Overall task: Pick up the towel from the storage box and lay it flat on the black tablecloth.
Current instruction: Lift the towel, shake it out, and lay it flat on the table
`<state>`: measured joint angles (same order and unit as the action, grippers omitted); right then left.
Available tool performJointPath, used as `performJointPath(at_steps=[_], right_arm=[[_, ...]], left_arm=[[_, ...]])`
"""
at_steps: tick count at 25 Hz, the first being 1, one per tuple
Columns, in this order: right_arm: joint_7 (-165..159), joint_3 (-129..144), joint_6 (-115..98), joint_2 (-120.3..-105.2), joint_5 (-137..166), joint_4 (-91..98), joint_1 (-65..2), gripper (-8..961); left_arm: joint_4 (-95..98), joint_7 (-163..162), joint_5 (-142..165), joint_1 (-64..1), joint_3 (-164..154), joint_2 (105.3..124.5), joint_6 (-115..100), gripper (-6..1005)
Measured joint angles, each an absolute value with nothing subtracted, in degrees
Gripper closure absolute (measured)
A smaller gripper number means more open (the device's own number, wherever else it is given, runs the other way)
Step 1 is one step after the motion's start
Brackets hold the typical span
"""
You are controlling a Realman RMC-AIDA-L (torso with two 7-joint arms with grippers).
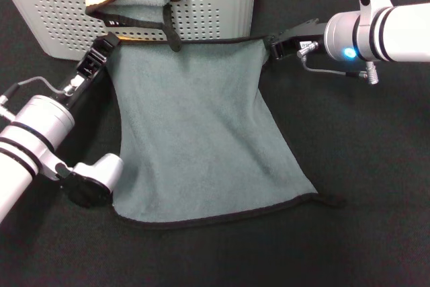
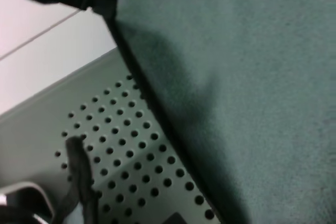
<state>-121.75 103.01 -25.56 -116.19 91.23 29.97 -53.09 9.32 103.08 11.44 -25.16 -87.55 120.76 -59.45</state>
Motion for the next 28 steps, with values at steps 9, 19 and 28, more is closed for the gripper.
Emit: performJointPath(at_steps=[9, 19, 28], right_arm=[[-121.7, 103.0, -25.7, -116.19, 91.2, 30.0, -53.1, 875], [-121.6, 103.0, -25.9, -116.18, 91.3, 29.9, -53.0, 840], [-121.5, 102.9, -24.3, -116.18, 91.3, 31.0, -50.6, 809]], left_arm=[[9.0, 112.5, 11.4, -25.1, -87.5, 120.71, -56.0, 978], [8.8, 112.7, 11.4, -24.8, -87.3, 120.69, -54.8, 969], [8.7, 102.2, 12.6, -23.9, -87.7, 120.53, -57.1, 805]])
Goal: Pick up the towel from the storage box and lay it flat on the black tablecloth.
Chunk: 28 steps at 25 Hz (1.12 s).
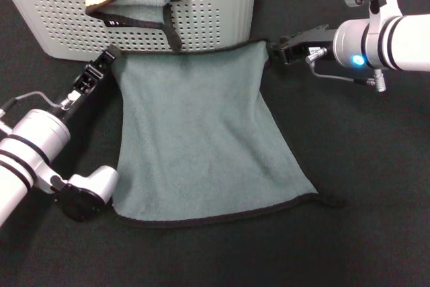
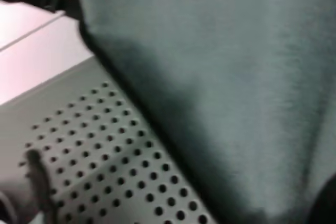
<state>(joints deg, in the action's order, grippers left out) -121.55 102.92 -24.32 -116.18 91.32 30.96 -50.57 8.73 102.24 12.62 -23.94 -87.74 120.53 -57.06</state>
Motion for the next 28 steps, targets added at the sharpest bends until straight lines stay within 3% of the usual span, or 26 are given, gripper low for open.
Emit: performJointPath(at_steps=[3, 7, 13, 19, 28], right_arm=[[-121.5, 102.8, -24.5, -116.01, 91.4, 31.5, -50.0, 798], [-121.2, 102.4, -25.0, -115.64, 92.4, 35.5, -46.8, 644], [-120.5, 95.2, -32.3, -115.46, 100.7, 47.2, -38.6, 412], [-117.1, 84.0, -47.0, -115.49, 103.7, 55.7, -31.7, 202], [-105.0, 77.1, -63.8, -115.63, 96.2, 62.6, -24.5, 207]], left_arm=[[8.8, 98.7, 12.7, -23.4, -88.0, 120.47, -59.0, 610], [9.1, 94.9, 11.8, -22.0, -87.8, 120.46, -61.2, 417], [9.2, 81.2, 10.6, -19.6, -87.7, 120.22, -63.3, 326], [9.3, 57.9, 9.5, -17.8, -87.7, 120.09, -68.8, 329], [9.3, 19.0, 10.4, -17.4, -88.4, 120.16, -81.4, 330]])
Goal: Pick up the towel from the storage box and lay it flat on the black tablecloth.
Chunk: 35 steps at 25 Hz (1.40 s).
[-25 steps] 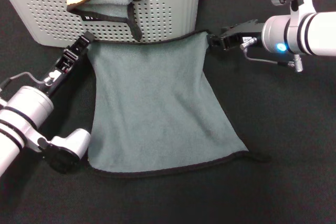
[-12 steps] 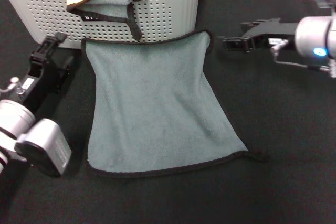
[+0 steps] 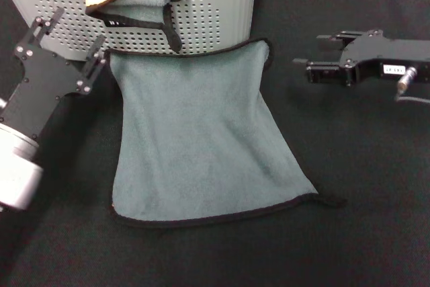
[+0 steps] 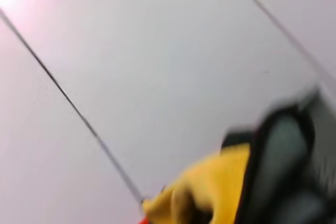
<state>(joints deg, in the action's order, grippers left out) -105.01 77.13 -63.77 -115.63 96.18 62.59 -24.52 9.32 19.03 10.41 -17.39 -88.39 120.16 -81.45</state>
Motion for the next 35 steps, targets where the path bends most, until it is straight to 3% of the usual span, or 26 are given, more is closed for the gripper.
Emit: performJointPath(at_steps=[5, 9, 15, 29, 35], right_arm=[[-97.0, 72.9, -75.7, -115.73, 90.3, 62.5, -22.9, 210], [-92.7, 72.4, -82.2, -115.61, 87.8, 62.6, -22.4, 210], [-87.4, 72.1, -93.0, -115.59, 87.3, 63.0, -22.6, 209], [-78.2, 69.5, -108.5, -115.71, 84.0, 62.3, -19.7, 210], [-75.4, 67.5, -109.4, -115.81, 83.1, 59.4, -20.2, 210]], left_arm=[[9.3, -1.4, 17.6, -17.4, -89.4, 118.75, -89.4, 364], [10.1, -16.9, 27.7, -17.9, -89.5, 115.68, -94.4, 426], [15.8, -37.5, 38.8, -18.1, -89.4, 111.65, -101.6, 426], [27.5, -53.7, 53.3, -18.7, -88.7, 110.79, -107.3, 425], [27.1, -58.4, 54.0, -22.8, -88.3, 110.15, -107.4, 425]])
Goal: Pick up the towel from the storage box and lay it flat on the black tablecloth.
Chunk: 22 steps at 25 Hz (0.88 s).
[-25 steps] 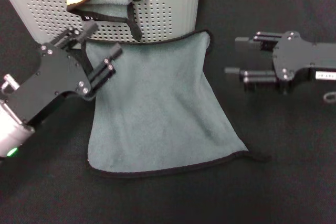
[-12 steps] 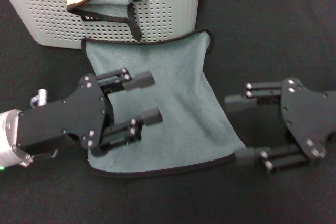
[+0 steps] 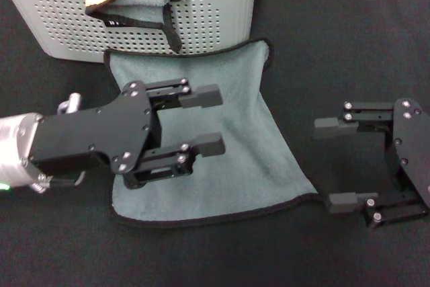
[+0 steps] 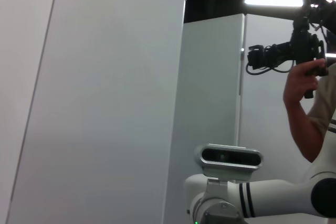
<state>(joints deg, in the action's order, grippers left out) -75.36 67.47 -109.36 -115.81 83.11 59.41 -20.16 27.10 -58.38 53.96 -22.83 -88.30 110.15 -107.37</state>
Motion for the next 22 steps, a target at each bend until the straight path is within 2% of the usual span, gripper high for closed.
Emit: performJointPath(at_steps=[5, 14, 22], right_arm=[[-72.3, 67.4, -109.4, -115.84, 82.0, 56.4, -20.9, 209], [-68.4, 67.1, -110.2, -115.68, 79.4, 53.1, -21.2, 209], [-66.6, 66.6, -110.6, -115.66, 78.2, 50.5, -21.9, 210]], left_arm=[[26.7, -60.4, 54.4, -25.0, -88.3, 109.58, -107.4, 425], [27.1, -62.2, 54.6, -25.2, -85.1, 108.59, -108.7, 426], [27.1, -62.3, 55.2, -25.2, -83.0, 108.56, -108.8, 425]])
